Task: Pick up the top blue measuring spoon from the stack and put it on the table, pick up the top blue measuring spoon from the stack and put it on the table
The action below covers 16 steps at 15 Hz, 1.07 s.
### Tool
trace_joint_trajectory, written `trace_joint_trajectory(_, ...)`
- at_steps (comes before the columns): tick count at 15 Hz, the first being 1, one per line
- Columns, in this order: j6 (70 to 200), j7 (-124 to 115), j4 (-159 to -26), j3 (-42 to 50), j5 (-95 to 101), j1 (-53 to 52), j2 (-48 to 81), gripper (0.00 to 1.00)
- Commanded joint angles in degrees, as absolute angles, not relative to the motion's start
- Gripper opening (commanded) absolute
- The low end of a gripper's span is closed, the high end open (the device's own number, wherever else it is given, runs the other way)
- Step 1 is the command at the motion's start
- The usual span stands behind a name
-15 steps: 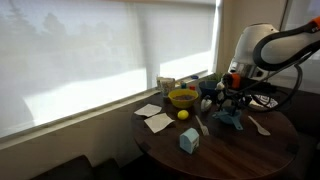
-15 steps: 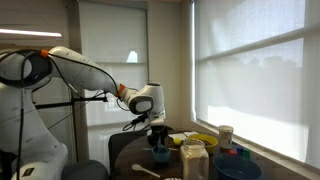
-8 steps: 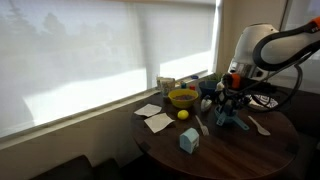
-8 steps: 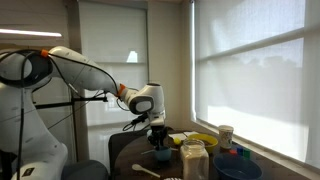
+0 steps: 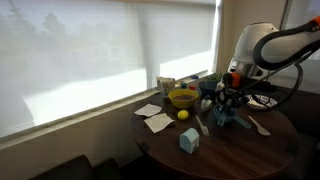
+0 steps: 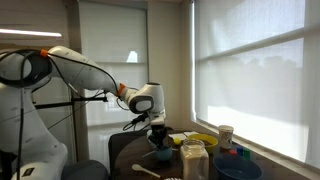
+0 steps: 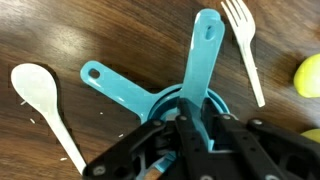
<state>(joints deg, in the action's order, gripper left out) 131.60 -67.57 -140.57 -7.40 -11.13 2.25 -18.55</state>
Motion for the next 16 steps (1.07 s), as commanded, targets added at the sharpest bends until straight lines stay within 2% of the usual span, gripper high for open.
trace_joint_trajectory(1, 133.0, -67.8, -141.0, -6.6, -12.5, 1.5, -18.3, 0.00)
trace_joint_trajectory(16, 132.8, -66.0, -140.2, -4.4, -15.5, 1.6, -19.4, 0.01)
